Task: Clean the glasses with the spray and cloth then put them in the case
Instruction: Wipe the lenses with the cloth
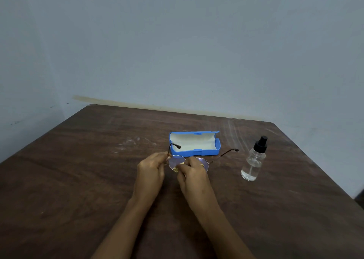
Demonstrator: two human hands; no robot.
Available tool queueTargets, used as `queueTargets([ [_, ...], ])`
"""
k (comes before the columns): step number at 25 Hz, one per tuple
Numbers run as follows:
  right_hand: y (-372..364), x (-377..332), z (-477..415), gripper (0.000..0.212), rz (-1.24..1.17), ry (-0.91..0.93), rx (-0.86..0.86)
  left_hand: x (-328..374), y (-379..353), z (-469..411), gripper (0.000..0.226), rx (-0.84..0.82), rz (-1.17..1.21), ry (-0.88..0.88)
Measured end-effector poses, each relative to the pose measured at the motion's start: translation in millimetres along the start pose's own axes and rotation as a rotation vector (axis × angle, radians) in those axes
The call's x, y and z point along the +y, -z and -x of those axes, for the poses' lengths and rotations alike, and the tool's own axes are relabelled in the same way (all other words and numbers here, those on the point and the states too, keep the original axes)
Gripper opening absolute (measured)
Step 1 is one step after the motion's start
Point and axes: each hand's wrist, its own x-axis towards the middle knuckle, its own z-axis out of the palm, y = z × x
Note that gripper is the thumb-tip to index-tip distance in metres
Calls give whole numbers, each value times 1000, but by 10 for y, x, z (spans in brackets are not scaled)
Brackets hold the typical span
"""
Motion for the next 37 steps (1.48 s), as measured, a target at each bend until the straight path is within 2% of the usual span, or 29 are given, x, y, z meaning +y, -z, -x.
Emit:
queueTargets([
  [5,-83,-12,-24,19,-27,-123,91,72,5,5,33,-32,28,-25],
  [10,-154,56,-125,26,67,-148,101,89,10,20,36,-62,1,-81],
  [14,-150,69,-179,28,91,-74,57,72,-11,20,35,-52,17,-94],
  [19,-75,58,-132,26,11,42,73,53,-5,11,28,1,17,-56],
  [23,-4,66,-87,28,23,113,7,66,17,9,25,22,-18,-31],
  [30,108,107,-41,28,66,123,-82,78,21,-1,27,38,-38,-27],
  [33,115,77,13,18,21,149,95,61,23,-4,28,46,-25,-8],
  [37,144,115,42,20,-25,49,529,52,38,-13,26,96,-15,24],
])
